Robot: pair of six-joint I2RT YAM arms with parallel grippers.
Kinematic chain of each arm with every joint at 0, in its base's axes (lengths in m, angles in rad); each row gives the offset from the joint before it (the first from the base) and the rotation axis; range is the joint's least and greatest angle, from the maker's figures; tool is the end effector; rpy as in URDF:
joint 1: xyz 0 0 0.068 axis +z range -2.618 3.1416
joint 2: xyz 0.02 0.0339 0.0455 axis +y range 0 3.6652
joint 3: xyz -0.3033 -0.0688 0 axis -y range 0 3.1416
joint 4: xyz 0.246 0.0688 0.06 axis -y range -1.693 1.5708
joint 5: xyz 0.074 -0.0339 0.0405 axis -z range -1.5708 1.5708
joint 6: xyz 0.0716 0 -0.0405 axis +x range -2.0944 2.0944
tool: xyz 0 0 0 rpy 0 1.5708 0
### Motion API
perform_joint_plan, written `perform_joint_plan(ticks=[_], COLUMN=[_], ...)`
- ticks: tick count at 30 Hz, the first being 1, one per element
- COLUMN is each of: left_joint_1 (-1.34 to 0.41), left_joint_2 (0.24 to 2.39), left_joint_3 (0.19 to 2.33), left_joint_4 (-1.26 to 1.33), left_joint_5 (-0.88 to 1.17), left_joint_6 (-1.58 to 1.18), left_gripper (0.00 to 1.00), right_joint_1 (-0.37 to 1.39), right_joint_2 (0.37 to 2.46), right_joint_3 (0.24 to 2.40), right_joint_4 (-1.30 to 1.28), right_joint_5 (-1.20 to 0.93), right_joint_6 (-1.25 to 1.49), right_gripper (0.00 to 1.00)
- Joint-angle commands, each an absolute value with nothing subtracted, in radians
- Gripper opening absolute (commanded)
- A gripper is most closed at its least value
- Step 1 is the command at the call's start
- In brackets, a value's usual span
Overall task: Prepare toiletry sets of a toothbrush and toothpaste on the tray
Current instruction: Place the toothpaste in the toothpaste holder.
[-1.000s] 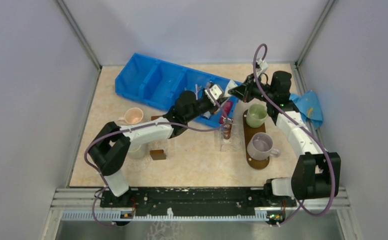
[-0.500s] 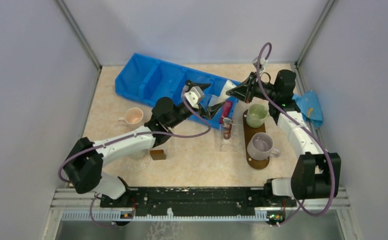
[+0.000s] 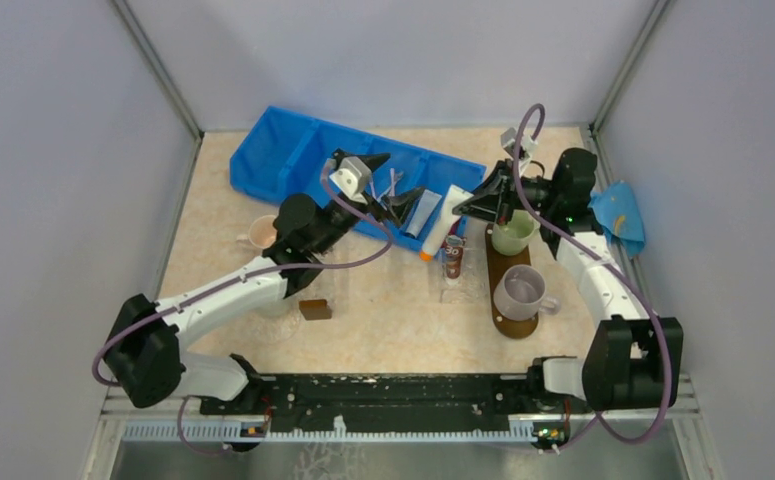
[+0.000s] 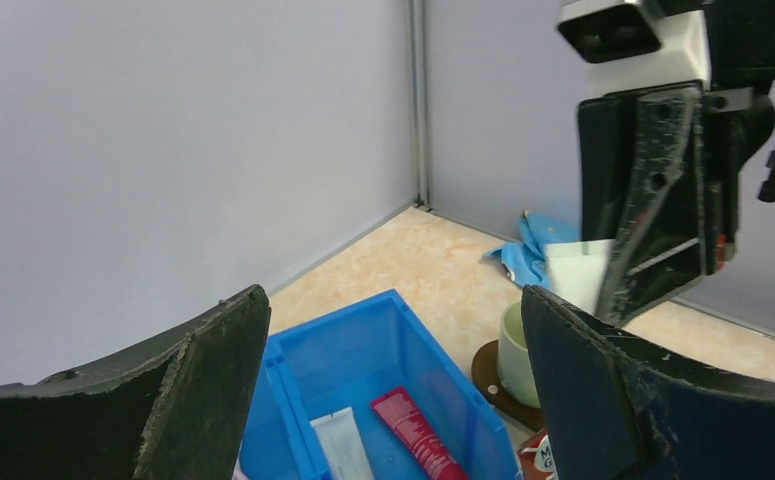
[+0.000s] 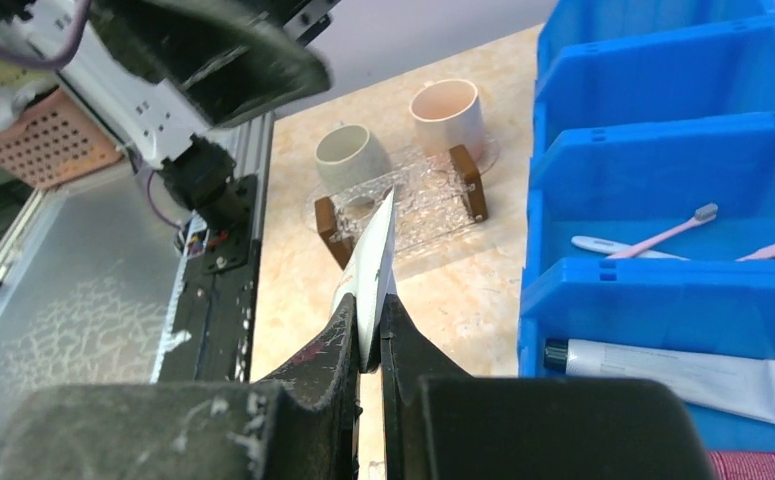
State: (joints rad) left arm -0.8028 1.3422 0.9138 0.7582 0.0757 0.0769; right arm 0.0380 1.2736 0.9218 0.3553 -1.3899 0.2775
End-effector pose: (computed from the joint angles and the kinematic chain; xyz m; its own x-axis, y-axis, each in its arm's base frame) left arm 0.2306 -0.2465 0.4084 0.2832 -0.1830 -0.9414 0.7474 0.6572 0.0971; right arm 0.2668 0.0806 0.3754 -0.2678 0.0391 -0.9627 -0.9529 0.1369 0.2706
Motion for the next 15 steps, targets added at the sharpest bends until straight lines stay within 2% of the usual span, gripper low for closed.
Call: perform_joint_plan(ticks=[1, 3, 6, 7, 15], left_joint_1=[-0.763, -0.748, -0.728, -0.723, -0.703], left_joint_2=[1.287, 1.277, 1.280, 1.282, 1.307], left_joint_3=[0.871, 0.856, 0.853, 0.854, 0.865], left_joint_4=[0.781, 0.798, 0.798, 0.799, 0.790], left_joint_5=[0.070, 0.071, 0.081, 0.088, 0.107], left_joint_6=[0.004, -0.004, -0.015, -0.020, -0.025], left_gripper=[0.99, 0.99, 0.99, 0.99, 0.99], right_joint_1=[0.021, 0.014, 0.011, 0.011, 0.006], right_joint_2=[1.218, 1.213, 1.218, 1.221, 1.190], right_joint_3=[0.927, 0.959, 1.076, 1.104, 1.085], right_joint_4=[0.285, 0.085, -0.462, -0.575, -0.830], right_joint_5=[-1.507, -1.523, -1.480, -1.461, -1.372], right_joint_6=[0.119, -0.057, -0.568, -0.691, -1.030], right_gripper=[0.00, 0.00, 0.00, 0.00, 0.00])
